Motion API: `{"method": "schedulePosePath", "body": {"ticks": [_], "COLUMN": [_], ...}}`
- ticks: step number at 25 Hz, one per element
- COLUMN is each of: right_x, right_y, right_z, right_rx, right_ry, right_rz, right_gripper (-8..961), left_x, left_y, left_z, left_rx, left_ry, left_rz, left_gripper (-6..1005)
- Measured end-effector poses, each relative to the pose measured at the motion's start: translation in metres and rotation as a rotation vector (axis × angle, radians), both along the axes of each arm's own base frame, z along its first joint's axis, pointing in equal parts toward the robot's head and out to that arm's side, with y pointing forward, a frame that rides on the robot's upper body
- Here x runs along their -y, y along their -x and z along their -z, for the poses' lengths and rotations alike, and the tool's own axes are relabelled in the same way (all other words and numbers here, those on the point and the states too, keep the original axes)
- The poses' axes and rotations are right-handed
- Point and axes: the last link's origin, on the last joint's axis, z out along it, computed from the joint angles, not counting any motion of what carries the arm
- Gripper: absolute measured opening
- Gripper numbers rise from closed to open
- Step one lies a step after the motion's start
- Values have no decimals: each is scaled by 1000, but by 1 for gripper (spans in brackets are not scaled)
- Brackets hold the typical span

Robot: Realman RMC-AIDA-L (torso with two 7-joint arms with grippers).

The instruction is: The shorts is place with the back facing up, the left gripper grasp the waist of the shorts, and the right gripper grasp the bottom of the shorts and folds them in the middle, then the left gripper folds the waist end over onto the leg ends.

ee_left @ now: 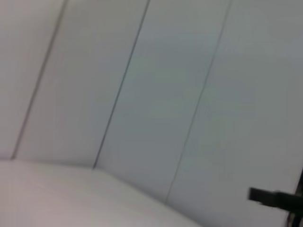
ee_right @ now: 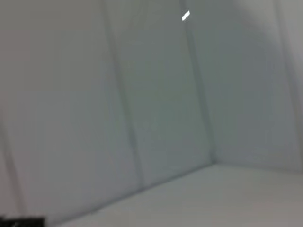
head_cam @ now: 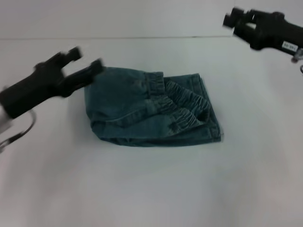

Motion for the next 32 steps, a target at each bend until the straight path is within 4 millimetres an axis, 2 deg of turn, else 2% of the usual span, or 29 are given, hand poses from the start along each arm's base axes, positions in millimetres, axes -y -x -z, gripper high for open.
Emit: {"method": "schedulePosePath", "body": {"ticks": [2, 8, 13, 18, 32], "right_x": [11, 39, 51, 51, 47], "right_y": [-1, -19, -31, -33, -32], "right_z": [0, 4, 14, 20, 23], "right_rx": [69, 298, 405, 431, 450], "right_ry": [87, 276, 345, 350, 342], "right_rz": [-55, -168, -200, -198, -194], "right_gripper": [187, 477, 659, 851, 847], "left_x": [18, 47, 51, 50, 47], "left_y": [19, 41, 47, 48, 46], "left_z": [-7, -11, -11, -13, -12], "left_rx": [-43, -199, -236, -229, -221], "left_ry": [29, 140, 165, 156, 149], "left_rz": [-21, -44, -92, -105, -104], "left_gripper": [919, 919, 919, 919, 920]}}
